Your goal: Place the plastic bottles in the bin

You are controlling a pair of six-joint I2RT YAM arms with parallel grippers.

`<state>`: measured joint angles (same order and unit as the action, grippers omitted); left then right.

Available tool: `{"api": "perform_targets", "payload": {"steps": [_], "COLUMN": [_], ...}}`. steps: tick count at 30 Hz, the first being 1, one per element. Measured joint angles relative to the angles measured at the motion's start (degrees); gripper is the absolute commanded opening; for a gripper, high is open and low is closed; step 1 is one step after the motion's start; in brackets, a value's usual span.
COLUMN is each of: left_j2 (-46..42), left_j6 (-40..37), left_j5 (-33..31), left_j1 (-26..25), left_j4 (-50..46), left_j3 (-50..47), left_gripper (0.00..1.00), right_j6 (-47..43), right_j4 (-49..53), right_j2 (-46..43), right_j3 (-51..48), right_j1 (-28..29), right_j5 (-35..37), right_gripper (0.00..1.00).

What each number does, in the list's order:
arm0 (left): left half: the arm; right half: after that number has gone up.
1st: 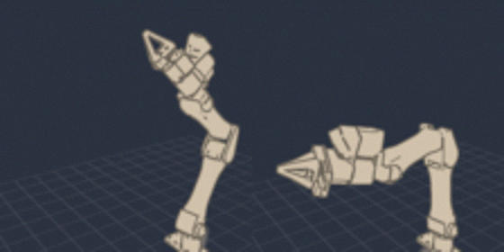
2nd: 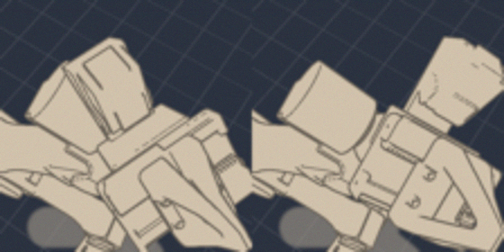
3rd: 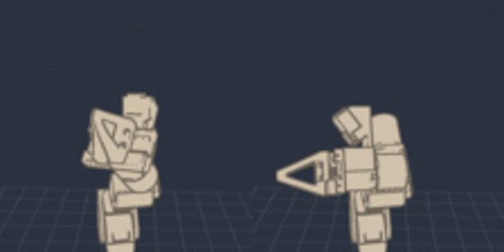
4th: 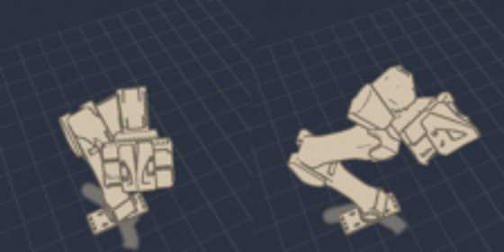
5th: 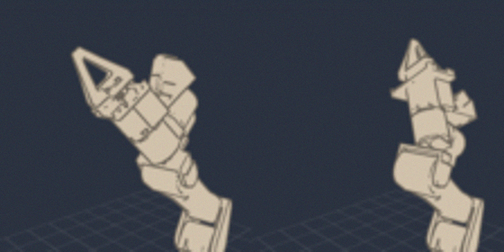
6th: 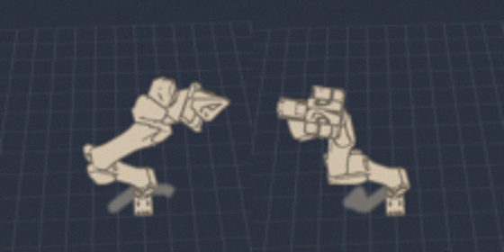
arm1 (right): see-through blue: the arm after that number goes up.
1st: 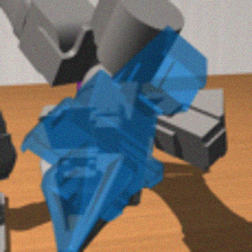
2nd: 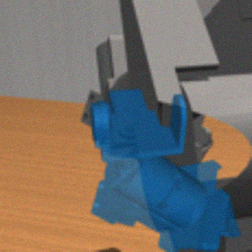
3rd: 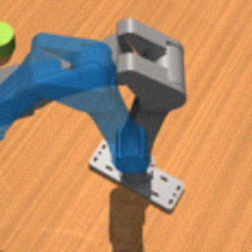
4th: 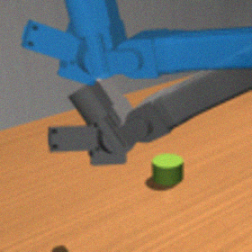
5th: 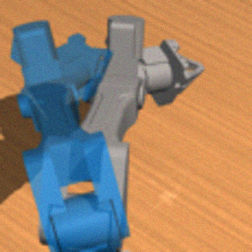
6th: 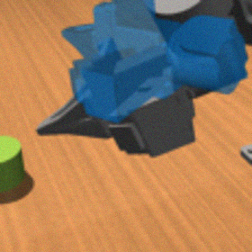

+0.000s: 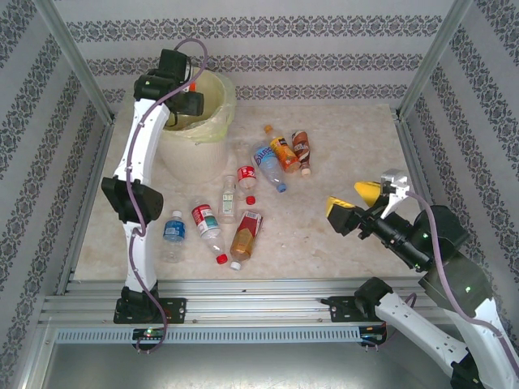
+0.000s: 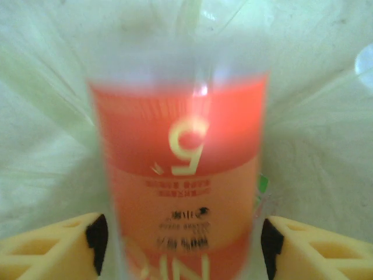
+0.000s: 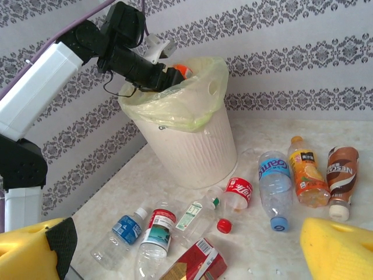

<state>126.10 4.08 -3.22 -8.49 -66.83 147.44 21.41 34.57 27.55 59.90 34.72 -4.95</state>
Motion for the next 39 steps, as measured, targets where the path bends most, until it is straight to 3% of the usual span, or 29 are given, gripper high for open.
{"api": "perform_targets", "payload": {"steps": [5,13,21,25,31,39], "left_j2": [0.0,-2.9,-15.4,-23.6,-40.1,-57.9], "left_j6": [1.1,1.3,1.7,2.7,4.8,7.9], "left_j5": [0.0,0.0,0.2,0.0,0.9,2.8], "left_j1": [0.0,0.0,0.0,0.0,-0.1,-0.1], "left_j4": [-0.1,-0.1,1.5,3.2,7.3,8.1], "left_j3": [-0.1,-0.8,-8.7,-18.8,-43.7,-65.3], "left_gripper": [0.99,1.0,1.0,1.0,1.0,1.0], "right_j6": [1.2,2.4,2.9,3.5,4.0,4.8], "right_j4": [0.0,0.0,0.0,0.0,0.0,-0.4], "right_j2": [0.0,0.0,-0.1,0.0,0.0,1.5], "right_j3": [-1.1,-2.1,-2.2,-2.2,-2.2,-2.3], "right_j1": [0.0,0.0,0.0,0.0,0.0,0.0], "right_j5": [0.0,-0.5,-1.7,-3.1,-4.3,-5.7], "right_gripper": [0.98,0.98,0.98,0.98,0.98,0.98]}}
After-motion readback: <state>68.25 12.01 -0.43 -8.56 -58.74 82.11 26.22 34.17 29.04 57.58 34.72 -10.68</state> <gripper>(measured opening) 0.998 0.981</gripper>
